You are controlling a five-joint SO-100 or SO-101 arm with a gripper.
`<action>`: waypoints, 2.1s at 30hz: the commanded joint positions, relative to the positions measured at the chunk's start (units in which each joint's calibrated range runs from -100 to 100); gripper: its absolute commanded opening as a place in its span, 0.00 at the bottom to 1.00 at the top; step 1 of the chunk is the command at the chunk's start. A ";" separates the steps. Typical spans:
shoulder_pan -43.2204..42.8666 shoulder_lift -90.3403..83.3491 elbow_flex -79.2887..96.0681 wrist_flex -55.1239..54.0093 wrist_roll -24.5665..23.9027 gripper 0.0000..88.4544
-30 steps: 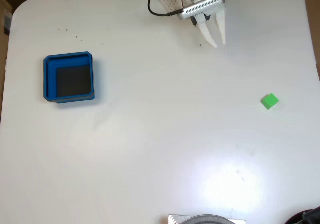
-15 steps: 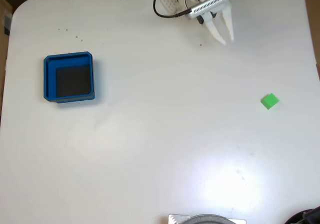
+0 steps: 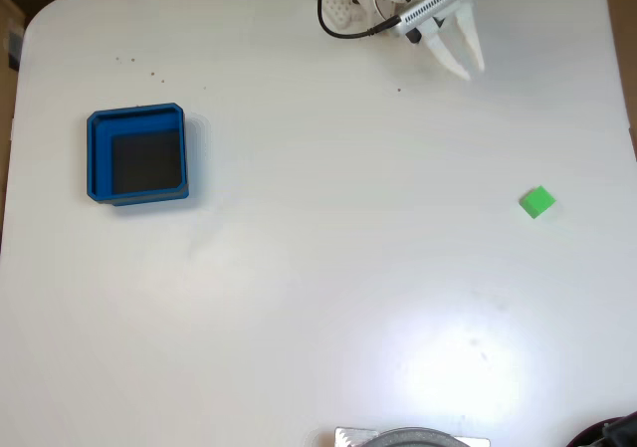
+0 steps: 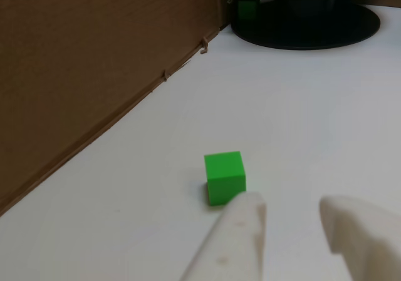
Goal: Pick up green cube and drop it in the blue box
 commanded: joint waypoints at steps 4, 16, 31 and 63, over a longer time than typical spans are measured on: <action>-0.55 0.75 -1.98 -0.73 -0.15 0.03; -0.32 14.88 -15.08 -0.81 -0.20 0.03; -0.24 44.65 -42.82 -0.73 0.10 0.03; -0.55 104.52 -110.33 33.35 0.29 0.08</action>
